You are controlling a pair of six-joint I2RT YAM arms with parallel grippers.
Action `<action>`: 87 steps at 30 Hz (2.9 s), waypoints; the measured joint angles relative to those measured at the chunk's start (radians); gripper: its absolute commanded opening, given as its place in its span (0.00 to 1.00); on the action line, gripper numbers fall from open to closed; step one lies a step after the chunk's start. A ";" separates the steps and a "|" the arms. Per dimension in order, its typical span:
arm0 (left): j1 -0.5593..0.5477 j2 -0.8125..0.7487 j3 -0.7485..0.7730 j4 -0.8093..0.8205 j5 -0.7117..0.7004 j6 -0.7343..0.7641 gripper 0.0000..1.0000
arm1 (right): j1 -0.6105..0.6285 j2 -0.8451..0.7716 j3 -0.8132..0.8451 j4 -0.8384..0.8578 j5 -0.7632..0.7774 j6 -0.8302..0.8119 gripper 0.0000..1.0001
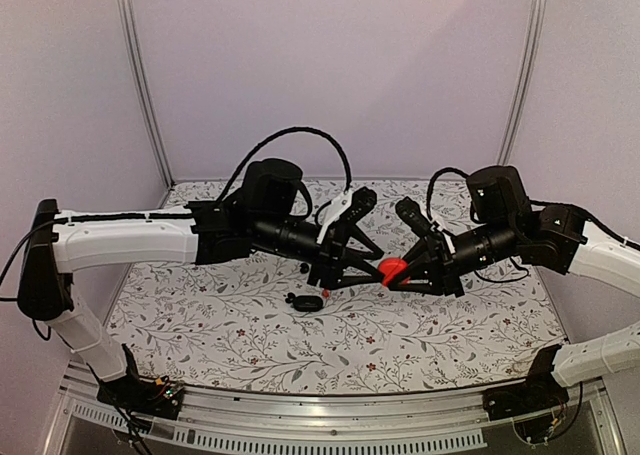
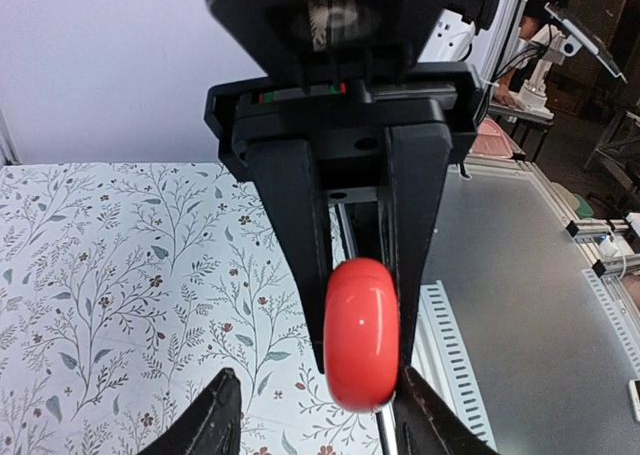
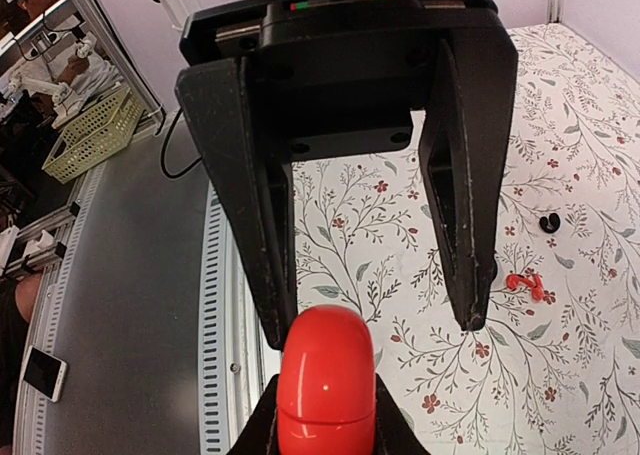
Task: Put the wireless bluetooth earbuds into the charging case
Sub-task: Pass from the right arm to the left, then pass from the left arm to the right
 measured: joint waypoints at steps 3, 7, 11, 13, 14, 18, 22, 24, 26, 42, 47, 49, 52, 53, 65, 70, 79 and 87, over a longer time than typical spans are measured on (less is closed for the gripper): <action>0.000 0.000 0.001 -0.001 -0.020 -0.011 0.49 | 0.000 -0.006 0.000 0.000 0.011 0.000 0.00; 0.006 -0.006 0.000 0.004 -0.032 -0.029 0.46 | 0.000 -0.024 0.000 0.000 0.026 0.000 0.00; 0.021 -0.046 -0.034 0.030 -0.044 -0.055 0.45 | 0.000 -0.035 0.000 0.009 0.026 -0.002 0.00; 0.045 -0.073 -0.061 0.051 -0.054 -0.068 0.46 | 0.000 -0.039 0.000 0.009 0.021 -0.002 0.00; 0.055 -0.083 -0.069 0.057 -0.058 -0.071 0.47 | 0.000 -0.039 0.000 0.009 0.020 -0.002 0.00; 0.070 -0.115 -0.109 0.092 -0.059 -0.065 0.52 | 0.000 -0.040 0.000 0.012 0.021 -0.002 0.00; 0.037 -0.121 -0.124 0.098 -0.062 -0.045 0.49 | 0.000 -0.040 0.000 0.022 0.022 -0.002 0.00; 0.017 -0.117 -0.122 0.100 -0.057 -0.040 0.47 | 0.000 -0.040 0.000 0.027 0.022 -0.003 0.00; 0.004 -0.104 -0.113 0.100 -0.051 -0.034 0.46 | 0.000 -0.041 0.000 0.032 0.022 -0.002 0.00; -0.034 -0.041 -0.036 0.097 -0.013 -0.029 0.29 | 0.000 -0.041 0.000 0.037 0.024 -0.011 0.00; -0.034 -0.021 -0.011 0.095 -0.011 -0.028 0.25 | 0.001 -0.040 0.000 0.036 0.031 -0.014 0.00; -0.034 -0.014 -0.005 0.092 -0.010 -0.030 0.25 | 0.001 -0.040 0.000 0.034 0.033 -0.014 0.00; -0.035 -0.008 -0.002 0.089 -0.010 -0.029 0.23 | 0.001 -0.040 0.000 0.031 0.035 -0.014 0.00; -0.035 -0.007 -0.002 0.089 -0.010 -0.029 0.21 | 0.001 -0.040 0.000 0.030 0.036 -0.014 0.00; -0.035 -0.003 0.016 0.045 -0.011 -0.024 0.02 | 0.002 -0.040 0.000 0.021 0.048 -0.029 0.39; -0.032 -0.003 0.021 -0.001 -0.010 0.000 0.01 | 0.004 -0.040 0.000 0.014 0.068 -0.024 0.51; -0.019 -0.004 0.021 -0.061 -0.012 0.026 0.01 | 0.004 -0.051 0.000 -0.003 0.087 -0.019 0.48; -0.019 -0.003 0.021 -0.064 -0.011 0.027 0.01 | 0.004 -0.047 0.000 -0.008 0.085 -0.021 0.41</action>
